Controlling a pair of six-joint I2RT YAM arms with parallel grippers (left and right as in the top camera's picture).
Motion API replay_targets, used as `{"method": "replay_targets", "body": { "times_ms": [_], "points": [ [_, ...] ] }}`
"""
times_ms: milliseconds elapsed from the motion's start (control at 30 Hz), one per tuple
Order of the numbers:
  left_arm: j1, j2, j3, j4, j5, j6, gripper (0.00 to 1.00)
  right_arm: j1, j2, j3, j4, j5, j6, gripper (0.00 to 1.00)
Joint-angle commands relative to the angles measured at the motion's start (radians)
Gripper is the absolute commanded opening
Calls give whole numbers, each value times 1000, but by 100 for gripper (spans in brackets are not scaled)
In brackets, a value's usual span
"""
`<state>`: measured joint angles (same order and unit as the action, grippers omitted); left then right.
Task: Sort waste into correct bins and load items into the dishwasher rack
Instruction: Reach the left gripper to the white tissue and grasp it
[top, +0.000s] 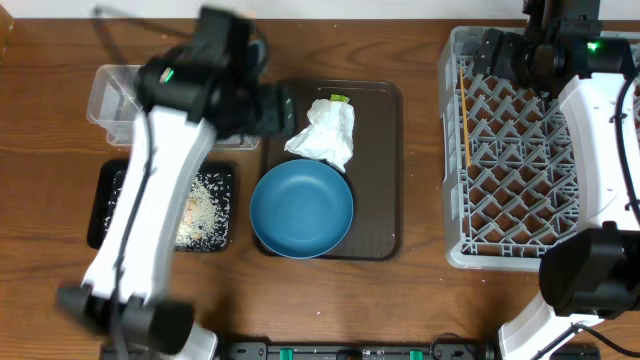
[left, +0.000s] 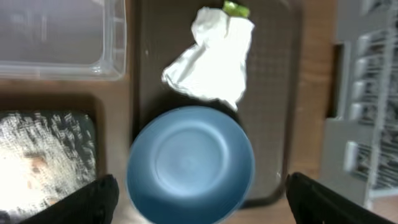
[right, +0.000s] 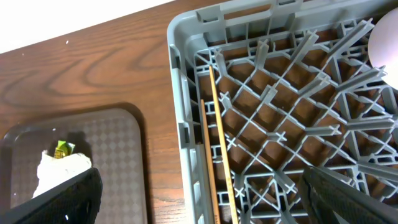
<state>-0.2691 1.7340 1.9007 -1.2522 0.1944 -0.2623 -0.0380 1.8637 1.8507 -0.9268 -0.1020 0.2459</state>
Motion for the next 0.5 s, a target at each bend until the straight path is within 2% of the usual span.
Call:
{"method": "replay_targets", "body": {
  "times_ms": [0, 200, 267, 467],
  "points": [
    [-14, 143, 47, 5, -84, 45, 89, -8, -27, 0, -2, -3, 11, 99],
    [-26, 305, 46, 89, -48, 57, 87, -8, -27, 0, -2, -3, 12, 99],
    [-39, 336, 46, 120, -49, 77, 83, -7, -27, 0, -2, -3, 11, 99],
    [-87, 417, 46, 217, -53, 124, 79, -7, -27, 0, -2, -3, 12, 99]
  ]
}}
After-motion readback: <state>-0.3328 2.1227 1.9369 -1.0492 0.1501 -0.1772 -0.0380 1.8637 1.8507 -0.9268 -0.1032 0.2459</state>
